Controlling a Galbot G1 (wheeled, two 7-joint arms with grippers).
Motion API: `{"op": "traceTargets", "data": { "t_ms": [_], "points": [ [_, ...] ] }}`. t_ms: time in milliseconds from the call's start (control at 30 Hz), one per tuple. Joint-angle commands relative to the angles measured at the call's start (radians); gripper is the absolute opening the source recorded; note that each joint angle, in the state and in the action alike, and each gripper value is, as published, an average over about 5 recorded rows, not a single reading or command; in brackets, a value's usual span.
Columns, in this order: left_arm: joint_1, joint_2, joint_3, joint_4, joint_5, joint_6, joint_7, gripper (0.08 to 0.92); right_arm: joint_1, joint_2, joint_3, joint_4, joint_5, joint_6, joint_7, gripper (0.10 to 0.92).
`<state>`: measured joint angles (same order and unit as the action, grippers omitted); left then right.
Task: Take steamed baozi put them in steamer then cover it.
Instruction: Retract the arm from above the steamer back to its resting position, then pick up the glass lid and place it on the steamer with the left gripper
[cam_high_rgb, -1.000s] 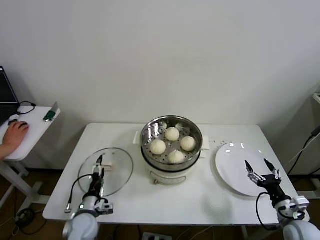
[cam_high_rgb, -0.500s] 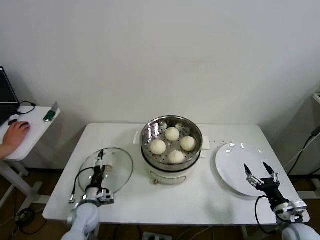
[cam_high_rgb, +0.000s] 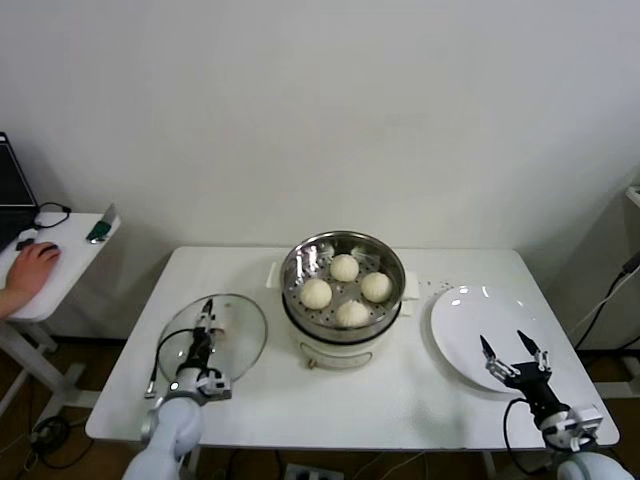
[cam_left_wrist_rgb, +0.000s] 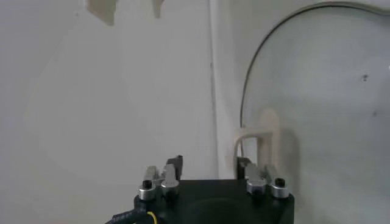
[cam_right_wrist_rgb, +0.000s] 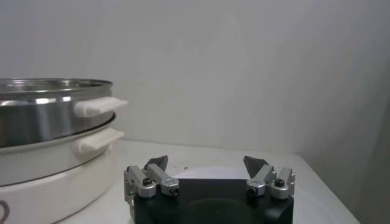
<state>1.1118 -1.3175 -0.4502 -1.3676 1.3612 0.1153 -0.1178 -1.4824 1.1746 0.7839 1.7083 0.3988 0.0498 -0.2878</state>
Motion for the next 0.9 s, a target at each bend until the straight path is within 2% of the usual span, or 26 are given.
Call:
{"op": "traceTargets", "data": {
  "t_ms": [33,233,467,900],
  "points": [
    [-0.013,0.002,-0.006,0.022,-0.022,-0.013,-0.007,0.506,0.005,0.011,0.000,-0.006,-0.022,0.003,-0.011,0.823],
    [0.001,0.017,-0.008,-0.035,-0.042,-0.002,-0.008,0.333,0.009,0.017,-0.001,-0.015,-0.035,0.010,-0.012,0.823],
    [0.070,0.059,-0.001,-0.224,-0.068,0.098,0.029,0.160,0.014,0.012,0.003,-0.028,-0.041,0.018,-0.014,0.823],
    [0.202,0.185,0.003,-0.598,-0.036,0.361,0.048,0.150,0.061,-0.029,-0.008,-0.071,-0.062,0.022,-0.016,0.823]
  ]
}}
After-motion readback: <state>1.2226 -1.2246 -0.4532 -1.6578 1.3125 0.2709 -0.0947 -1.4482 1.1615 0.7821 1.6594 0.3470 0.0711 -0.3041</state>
